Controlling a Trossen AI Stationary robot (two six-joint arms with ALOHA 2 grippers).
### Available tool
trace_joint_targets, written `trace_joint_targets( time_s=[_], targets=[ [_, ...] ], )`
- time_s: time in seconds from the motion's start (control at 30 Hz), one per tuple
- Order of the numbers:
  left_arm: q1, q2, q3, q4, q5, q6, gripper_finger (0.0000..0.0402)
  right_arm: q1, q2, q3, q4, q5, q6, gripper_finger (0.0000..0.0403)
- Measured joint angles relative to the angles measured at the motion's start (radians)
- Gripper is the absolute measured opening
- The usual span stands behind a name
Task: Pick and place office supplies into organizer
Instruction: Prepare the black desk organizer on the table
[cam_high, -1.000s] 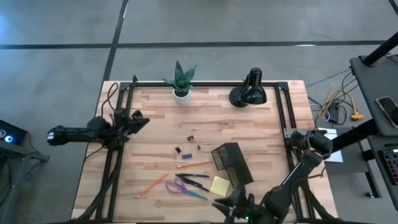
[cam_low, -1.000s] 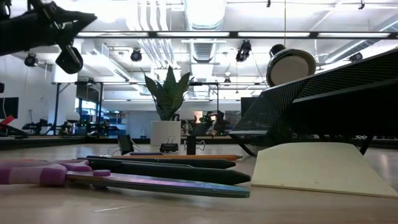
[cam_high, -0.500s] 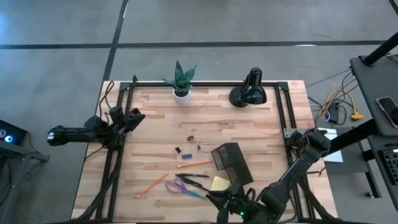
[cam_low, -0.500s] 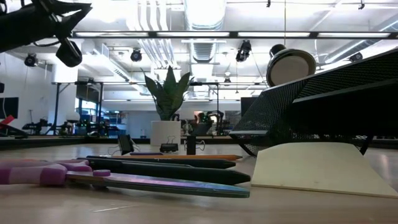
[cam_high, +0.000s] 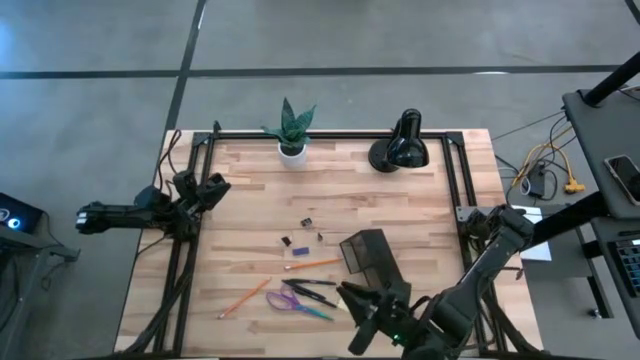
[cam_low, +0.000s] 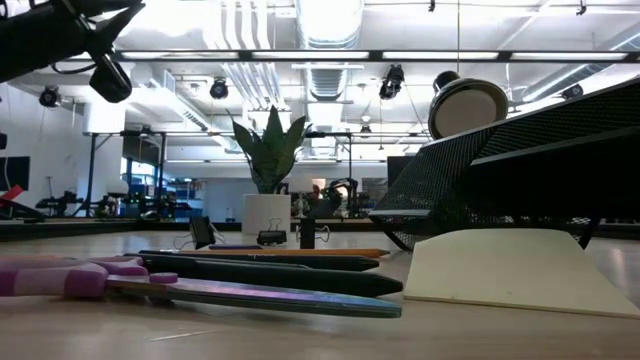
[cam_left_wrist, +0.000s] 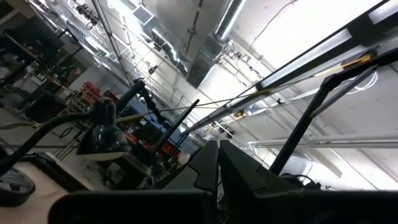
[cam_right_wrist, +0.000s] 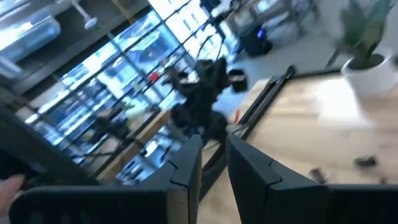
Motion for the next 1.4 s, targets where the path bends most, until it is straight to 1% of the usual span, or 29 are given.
trace_joint_targets(
  time_s=[0.07, 0.2, 0.33, 0.43, 0.53, 0.83, 0.9, 0.97, 1.07, 1.23, 1.4],
  targets=[
    [0.0, 0.0, 0.0, 0.0, 0.0, 0.0, 0.0, 0.0, 0.0, 0.024, -0.003, -0.04, 0.004, 0.0068],
    [0.0, 0.0, 0.001, 0.0, -0.007, -0.002, 0.0, -0.001, 0.0, 0.079, 0.001, -0.066, 0.002, 0.0068],
    [-0.001, 0.0, 0.005, 0.002, 0.032, -0.009, 0.0, -0.011, 0.0, 0.11, 0.0, -0.07, -0.094, 0.0068],
    [-0.001, -0.001, 0.005, 0.01, 0.037, -0.025, 0.0, -0.025, 0.0, 0.122, 0.0, -0.07, -0.143, 0.0068],
    [-0.001, -0.001, 0.004, 0.008, 0.038, -0.027, 0.0, -0.035, 0.0, 0.123, 0.0, -0.075, -0.178, 0.0068],
    [-0.001, -0.002, 0.004, 0.006, 0.086, -0.061, 0.0, -0.047, 0.0, 0.121, -0.005, -0.078, -0.178, 0.0068],
    [-0.001, -0.002, 0.004, 0.009, 0.079, -0.048, 0.0, -0.046, 0.002, 0.12, -0.004, -0.094, -0.179, 0.0068],
    [-0.001, 0.0, 0.004, 0.007, 0.045, -0.05, 0.0, -0.057, 0.007, 0.115, -0.005, -0.097, -0.176, 0.0068],
    [0.0, -0.001, 0.004, 0.016, 0.03, -0.053, 0.0, -0.086, 0.01, 0.111, -0.007, -0.105, -0.17, 0.0068],
    [0.0, -0.002, 0.006, 0.044, 0.034, -0.052, 0.0, -0.138, 0.008, 0.111, -0.005, -0.102, -0.263, 0.0068],
    [-0.001, -0.002, 0.006, 0.052, 0.064, -0.071, 0.0, -0.174, 0.006, 0.111, -0.005, -0.103, -0.311, 0.0068]
  ],
)
